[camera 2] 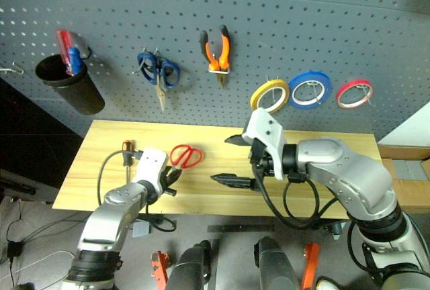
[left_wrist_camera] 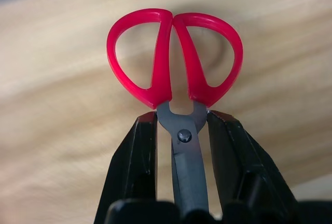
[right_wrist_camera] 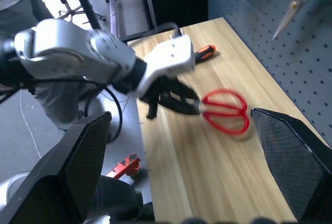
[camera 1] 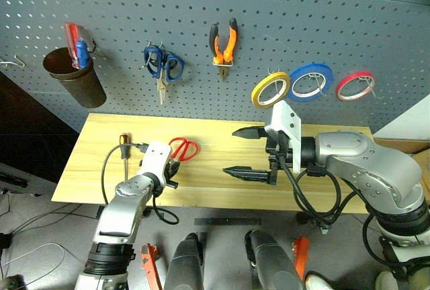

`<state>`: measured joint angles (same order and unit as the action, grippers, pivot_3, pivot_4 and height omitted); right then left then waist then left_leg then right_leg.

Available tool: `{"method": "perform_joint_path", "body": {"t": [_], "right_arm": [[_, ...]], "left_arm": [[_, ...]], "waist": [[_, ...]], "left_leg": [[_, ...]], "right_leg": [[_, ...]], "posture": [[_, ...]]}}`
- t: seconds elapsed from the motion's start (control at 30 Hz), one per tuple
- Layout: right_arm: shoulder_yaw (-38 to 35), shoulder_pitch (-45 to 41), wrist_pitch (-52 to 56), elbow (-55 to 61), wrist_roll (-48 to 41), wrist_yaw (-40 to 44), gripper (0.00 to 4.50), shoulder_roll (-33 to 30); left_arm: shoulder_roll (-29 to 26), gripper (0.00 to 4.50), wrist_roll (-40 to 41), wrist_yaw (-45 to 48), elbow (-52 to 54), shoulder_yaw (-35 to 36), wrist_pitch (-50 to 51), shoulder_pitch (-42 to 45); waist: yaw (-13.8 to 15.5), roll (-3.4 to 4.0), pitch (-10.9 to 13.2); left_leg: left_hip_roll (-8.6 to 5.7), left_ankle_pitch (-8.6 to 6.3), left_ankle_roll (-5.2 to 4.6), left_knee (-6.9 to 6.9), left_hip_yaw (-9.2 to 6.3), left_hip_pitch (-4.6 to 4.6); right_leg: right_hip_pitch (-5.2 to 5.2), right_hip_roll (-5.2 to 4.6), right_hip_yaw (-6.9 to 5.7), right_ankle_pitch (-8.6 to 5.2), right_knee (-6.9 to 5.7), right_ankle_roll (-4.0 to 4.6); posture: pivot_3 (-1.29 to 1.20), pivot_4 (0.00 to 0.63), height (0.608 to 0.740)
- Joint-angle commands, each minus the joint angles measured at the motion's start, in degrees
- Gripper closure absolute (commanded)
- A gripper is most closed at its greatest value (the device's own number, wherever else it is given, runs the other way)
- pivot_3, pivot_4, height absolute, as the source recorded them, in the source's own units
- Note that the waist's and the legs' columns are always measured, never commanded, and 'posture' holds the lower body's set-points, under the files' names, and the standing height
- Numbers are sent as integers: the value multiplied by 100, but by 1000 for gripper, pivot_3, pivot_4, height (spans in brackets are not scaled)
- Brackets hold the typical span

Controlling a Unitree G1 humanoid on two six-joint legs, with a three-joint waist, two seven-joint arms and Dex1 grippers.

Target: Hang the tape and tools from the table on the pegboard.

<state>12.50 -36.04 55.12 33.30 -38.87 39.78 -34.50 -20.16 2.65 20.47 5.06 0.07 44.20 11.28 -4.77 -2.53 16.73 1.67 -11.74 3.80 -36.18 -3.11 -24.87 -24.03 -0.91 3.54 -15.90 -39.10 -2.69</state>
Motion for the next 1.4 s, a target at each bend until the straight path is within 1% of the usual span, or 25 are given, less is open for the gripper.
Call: {"method": "perform_joint_path", "body": {"t": [0.03, 0.07, 0.1, 0.13, 0.3, 0.53, 0.67, 0.83, 0.9, 0.97, 1.07, 1.13, 1.27, 1.4], "right_arm": [[-65, -60, 26, 114, 6, -32, 0, 13], [-72, -53, 45, 126, -5, -43, 0, 13], [-75, -44, 60, 140, -11, -53, 0, 10], [-81, -34, 73, 149, -20, -62, 0, 8], [-103, -19, 113, 145, -51, -89, 0, 0], [-99, -72, 123, 58, -33, -115, 0, 52], [-85, -115, 141, -2, -8, -143, 0, 109], [-111, -186, 192, -62, -31, -198, 0, 187], [-134, -205, 229, -79, -66, -223, 0, 236], [-172, -212, 275, -84, -143, -230, 0, 277], [-208, -200, 330, -60, -240, -202, 0, 285], [-209, -188, 334, -53, -249, -190, 0, 287], [-209, -183, 338, -73, -293, -226, 0, 331], [-237, -149, 371, -82, -350, -274, 0, 373]], "left_arm": [[16, 3077, 41, -32, 66, -50, 136, -69], [30, 2732, 60, -42, 87, -46, 190, -107], [33, 2536, 64, -55, 111, -51, 236, -141], [32, 2228, 52, -86, 136, -54, 257, -164], [-3, 552, -2, -236, 184, -86, 583, -80], [-121, 552, 146, -131, -32, -53, 1164, 350], [-296, 552, 207, 53, -536, -83, 1289, 764], [-397, 552, 312, 222, -813, -97, 1456, 962], [-447, 924, 322, 283, -862, -149, 1479, 986], [-504, 1448, 307, 359, -881, -263, 1500, 998], [-583, 2395, 284, 454, -808, -449, 1536, 952], [-614, 3126, 272, 487, -787, -512, 1524, 925], [-657, 4442, 229, 498, -886, -562, 1389, 926], [-699, 4477, 197, 510, -1031, -534, 1228, 964]], "waist": [[1, 0, 0], [1, 0, 0], [-1, 0, 0], [-1, 0, 0], [2, 0, 0], [4, 0, 0], [5, 0, 0], [2, 0, 1], [2, 0, 1], [3, 1, 1], [3, 1, 1], [3, 1, 0], [3, 1, 0], [4, 1, 0]], "left_leg": [[1, 0, 0, 0, -1, 0], [1, 0, 0, 0, -2, 0], [1, 0, 0, 0, -1, 1], [1, 0, 0, 0, 0, 1], [1, 0, 0, 0, -1, 1], [-1, 0, 0, -1, -2, 1], [-1, 0, 0, -1, -2, 1], [-1, 0, 0, 0, 0, 0], [-1, 0, 0, 0, 0, 0], [0, 0, 0, 0, -1, 1], [-1, 0, 0, 0, 0, 1], [-1, 0, 0, -1, 0, 1], [-1, 0, 0, -1, -1, 2], [-1, 0, 0, -1, -1, 3]], "right_leg": [[0, 0, -1, 0, 0, 0], [0, 0, -1, 0, -1, 0], [0, 0, 0, 0, -1, 0], [0, 0, 1, 0, -2, 0], [1, -1, 1, 0, -2, 0], [1, -1, -1, 0, -2, 0], [1, 0, -2, 0, -3, 0], [0, -1, -1, 0, -1, 0], [0, -1, 0, 0, -1, 0], [0, -1, -1, 0, -2, 0], [0, -2, 0, 0, -3, 0], [1, -3, 0, 0, -3, 0], [1, -3, -1, 0, -4, 0], [1, -3, 0, 0, -4, 0]], "posture": [[-122, 285, 740], [-122, 285, 740], [-123, 286, 740], [-123, 286, 740], [-115, 284, 740], [-103, 283, 740], [-101, 285, 740], [-111, 290, 740], [-112, 290, 740], [-113, 289, 740], [-110, 286, 740], [-109, 284, 740], [-109, 282, 740], [-109, 280, 740]]}}
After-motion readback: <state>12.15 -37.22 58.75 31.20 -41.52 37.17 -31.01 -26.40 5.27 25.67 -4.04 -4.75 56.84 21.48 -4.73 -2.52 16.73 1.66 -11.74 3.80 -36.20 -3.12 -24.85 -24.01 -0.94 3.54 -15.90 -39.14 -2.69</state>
